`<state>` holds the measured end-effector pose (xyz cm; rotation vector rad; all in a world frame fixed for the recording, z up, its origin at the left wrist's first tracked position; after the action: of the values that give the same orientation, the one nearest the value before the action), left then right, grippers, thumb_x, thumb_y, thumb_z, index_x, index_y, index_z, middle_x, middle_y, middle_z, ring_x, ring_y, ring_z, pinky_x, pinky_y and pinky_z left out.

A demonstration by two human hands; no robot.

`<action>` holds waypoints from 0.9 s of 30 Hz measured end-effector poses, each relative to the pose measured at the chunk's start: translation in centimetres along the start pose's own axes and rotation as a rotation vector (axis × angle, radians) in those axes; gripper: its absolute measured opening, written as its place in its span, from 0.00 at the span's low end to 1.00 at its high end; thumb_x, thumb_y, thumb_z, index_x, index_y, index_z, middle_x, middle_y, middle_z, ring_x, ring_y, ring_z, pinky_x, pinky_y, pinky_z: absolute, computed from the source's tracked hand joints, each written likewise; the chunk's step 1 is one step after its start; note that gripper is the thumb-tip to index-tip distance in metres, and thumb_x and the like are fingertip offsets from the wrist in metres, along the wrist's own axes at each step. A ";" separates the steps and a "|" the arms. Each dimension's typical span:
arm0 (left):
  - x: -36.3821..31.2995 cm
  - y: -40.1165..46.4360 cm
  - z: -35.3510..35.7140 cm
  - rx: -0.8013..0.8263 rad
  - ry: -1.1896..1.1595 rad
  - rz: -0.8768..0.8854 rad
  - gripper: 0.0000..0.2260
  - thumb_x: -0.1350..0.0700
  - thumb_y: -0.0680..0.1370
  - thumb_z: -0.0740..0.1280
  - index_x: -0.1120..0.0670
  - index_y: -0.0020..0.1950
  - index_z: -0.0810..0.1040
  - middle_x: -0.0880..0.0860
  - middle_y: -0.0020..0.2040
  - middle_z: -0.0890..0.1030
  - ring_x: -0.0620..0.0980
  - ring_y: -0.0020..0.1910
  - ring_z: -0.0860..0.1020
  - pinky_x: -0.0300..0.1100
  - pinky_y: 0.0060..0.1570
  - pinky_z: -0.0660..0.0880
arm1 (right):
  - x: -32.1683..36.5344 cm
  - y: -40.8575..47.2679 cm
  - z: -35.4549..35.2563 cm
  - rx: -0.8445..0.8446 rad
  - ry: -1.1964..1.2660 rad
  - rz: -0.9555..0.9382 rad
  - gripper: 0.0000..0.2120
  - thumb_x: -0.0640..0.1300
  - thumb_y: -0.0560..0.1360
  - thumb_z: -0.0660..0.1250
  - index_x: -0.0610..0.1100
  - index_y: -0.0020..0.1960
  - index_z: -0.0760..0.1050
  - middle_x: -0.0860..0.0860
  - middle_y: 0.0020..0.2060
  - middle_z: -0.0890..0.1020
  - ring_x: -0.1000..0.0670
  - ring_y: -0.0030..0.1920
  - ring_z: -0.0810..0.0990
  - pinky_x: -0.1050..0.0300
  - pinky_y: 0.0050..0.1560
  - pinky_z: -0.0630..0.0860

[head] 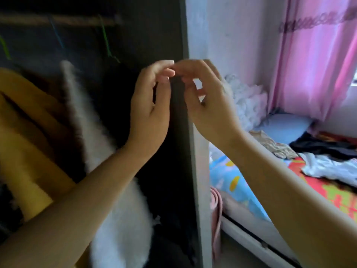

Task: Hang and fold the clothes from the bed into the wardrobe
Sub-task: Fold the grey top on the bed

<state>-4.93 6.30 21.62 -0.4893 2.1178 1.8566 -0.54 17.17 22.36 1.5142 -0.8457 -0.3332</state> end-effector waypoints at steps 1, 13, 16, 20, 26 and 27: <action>-0.7 -1.2 1.8 0.047 0.016 0.029 0.10 0.58 0.82 0.55 0.54 0.59 0.73 0.53 0.57 0.78 0.46 0.58 0.76 0.43 0.62 0.72 | -1.1 -1.6 -1.8 -0.028 -0.014 0.034 0.15 0.31 0.74 0.58 0.40 0.57 0.76 0.48 0.50 0.78 0.54 0.48 0.77 0.68 0.45 0.72; -0.8 -25.7 30.7 0.788 -0.017 -0.161 0.18 0.49 0.76 0.56 0.55 0.56 0.79 0.51 0.48 0.78 0.49 0.50 0.76 0.41 0.52 0.72 | -18.7 -33.7 -24.8 0.261 -0.513 0.978 0.18 0.37 0.77 0.60 0.45 0.67 0.69 0.47 0.61 0.72 0.48 0.58 0.74 0.55 0.57 0.72; -3.8 -30.6 37.7 0.885 -0.058 -0.179 0.16 0.51 0.76 0.58 0.57 0.56 0.78 0.52 0.47 0.79 0.50 0.48 0.76 0.41 0.51 0.71 | -18.3 -41.4 -35.4 0.339 -0.625 1.222 0.19 0.40 0.79 0.59 0.45 0.69 0.65 0.46 0.61 0.71 0.50 0.55 0.73 0.57 0.55 0.73; -9.3 -36.6 45.8 1.059 -0.115 -0.128 0.11 0.58 0.79 0.63 0.56 0.61 0.76 0.50 0.49 0.77 0.48 0.51 0.74 0.41 0.52 0.72 | -15.8 -48.0 -46.7 0.263 -0.716 1.409 0.17 0.41 0.80 0.57 0.43 0.68 0.67 0.45 0.62 0.71 0.49 0.58 0.73 0.57 0.56 0.72; -16.6 -45.4 55.7 1.340 -0.218 -0.060 0.14 0.54 0.81 0.59 0.52 0.66 0.71 0.46 0.52 0.73 0.44 0.53 0.71 0.39 0.53 0.71 | -13.0 -55.8 -57.4 0.188 -0.808 1.630 0.17 0.41 0.79 0.57 0.45 0.67 0.68 0.45 0.61 0.71 0.48 0.61 0.73 0.53 0.60 0.72; -17.1 -46.7 56.8 1.383 -0.227 -0.052 0.14 0.54 0.81 0.59 0.51 0.67 0.70 0.46 0.53 0.73 0.43 0.53 0.71 0.38 0.53 0.70 | -12.8 -57.0 -58.2 0.196 -0.804 1.671 0.17 0.42 0.79 0.57 0.45 0.68 0.68 0.45 0.61 0.71 0.47 0.61 0.73 0.53 0.60 0.71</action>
<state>29.92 58.35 -20.52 0.0262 2.5140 0.1026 46.71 63.97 -26.45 0.3498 -2.4677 0.4565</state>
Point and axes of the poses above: each hand's wrist, its own y-axis towards the middle knuckle, its own z-axis out of the palm, x = y × z, the point moved 10 cm from there along y, towards the middle knuckle
